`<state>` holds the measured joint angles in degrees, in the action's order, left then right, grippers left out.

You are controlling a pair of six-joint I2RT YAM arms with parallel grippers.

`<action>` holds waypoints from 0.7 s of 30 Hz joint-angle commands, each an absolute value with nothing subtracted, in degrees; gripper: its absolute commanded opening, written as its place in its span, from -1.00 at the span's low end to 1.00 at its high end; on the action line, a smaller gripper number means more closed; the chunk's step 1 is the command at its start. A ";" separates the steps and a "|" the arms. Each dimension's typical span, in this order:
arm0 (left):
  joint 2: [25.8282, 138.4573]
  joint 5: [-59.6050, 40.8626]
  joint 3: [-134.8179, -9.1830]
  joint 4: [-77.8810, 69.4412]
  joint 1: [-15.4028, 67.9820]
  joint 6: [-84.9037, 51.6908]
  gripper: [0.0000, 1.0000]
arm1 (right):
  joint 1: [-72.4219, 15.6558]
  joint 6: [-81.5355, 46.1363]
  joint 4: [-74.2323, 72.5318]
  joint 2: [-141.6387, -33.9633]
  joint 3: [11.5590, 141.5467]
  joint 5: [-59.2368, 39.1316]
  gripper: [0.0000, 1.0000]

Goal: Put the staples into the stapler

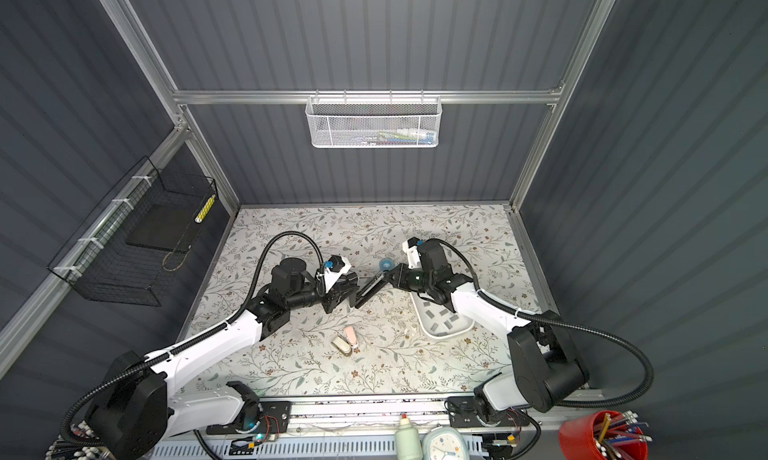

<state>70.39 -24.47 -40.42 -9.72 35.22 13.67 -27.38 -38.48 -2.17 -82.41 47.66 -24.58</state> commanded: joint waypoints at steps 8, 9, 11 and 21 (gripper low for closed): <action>73.13 -35.35 -50.55 -3.87 36.99 20.96 -1.00 | -28.18 -31.43 1.80 -75.94 47.81 -14.39 0.02; 73.63 -35.33 -50.95 -3.32 37.09 21.13 -1.00 | -28.15 -30.85 1.51 -74.90 47.52 -14.47 0.06; 74.24 -35.35 -51.57 -2.34 37.16 21.51 -1.00 | -28.19 -29.75 0.78 -72.76 46.65 -14.51 0.11; 77.39 -34.64 -54.91 3.19 37.79 24.12 -1.00 | -28.21 -12.37 -19.77 -51.21 30.36 -22.99 0.03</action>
